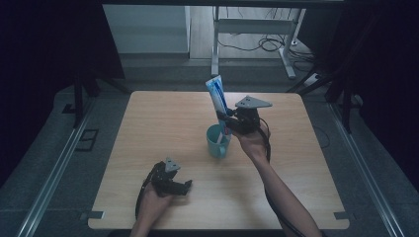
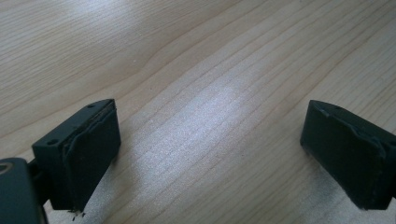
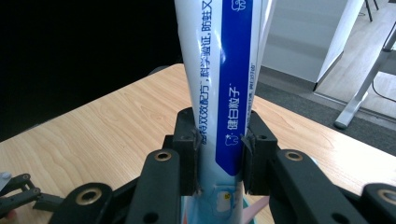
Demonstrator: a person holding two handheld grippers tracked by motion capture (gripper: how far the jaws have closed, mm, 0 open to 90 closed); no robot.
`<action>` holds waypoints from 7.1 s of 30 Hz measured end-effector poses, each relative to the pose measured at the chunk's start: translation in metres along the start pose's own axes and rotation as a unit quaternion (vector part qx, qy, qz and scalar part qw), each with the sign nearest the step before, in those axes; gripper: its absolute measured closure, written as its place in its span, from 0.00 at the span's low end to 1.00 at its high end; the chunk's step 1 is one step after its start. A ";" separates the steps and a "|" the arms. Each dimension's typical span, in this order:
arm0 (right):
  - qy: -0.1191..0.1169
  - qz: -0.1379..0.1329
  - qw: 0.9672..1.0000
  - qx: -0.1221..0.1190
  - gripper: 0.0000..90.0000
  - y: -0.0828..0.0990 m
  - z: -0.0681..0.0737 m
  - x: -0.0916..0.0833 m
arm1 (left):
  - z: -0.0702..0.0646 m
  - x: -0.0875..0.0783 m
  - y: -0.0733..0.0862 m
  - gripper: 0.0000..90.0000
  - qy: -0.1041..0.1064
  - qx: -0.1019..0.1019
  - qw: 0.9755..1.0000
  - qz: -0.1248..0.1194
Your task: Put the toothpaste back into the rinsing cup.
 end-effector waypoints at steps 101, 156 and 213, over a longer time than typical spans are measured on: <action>-0.019 0.082 0.996 -0.007 0.36 0.076 0.012 0.019 | 0.000 0.000 0.000 0.05 0.001 0.001 1.000 0.001; -0.024 0.116 0.992 -0.031 0.05 0.085 -0.001 -0.045 | 0.000 0.000 0.000 0.06 0.000 0.001 1.000 0.000; 0.008 0.136 0.991 -0.002 0.02 0.150 -0.028 -0.140 | -0.001 0.000 0.000 0.05 -0.002 -0.004 1.000 -0.001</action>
Point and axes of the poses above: each handheld gripper's, and its own axes: x roughly forward along the jaws, y roughly out of its underside, z roughly to its left, the point moved 4 cm from there along x, roughly forward along the jaws, and after that the axes turned 12 degrees about -z, right-handed, at the moved point
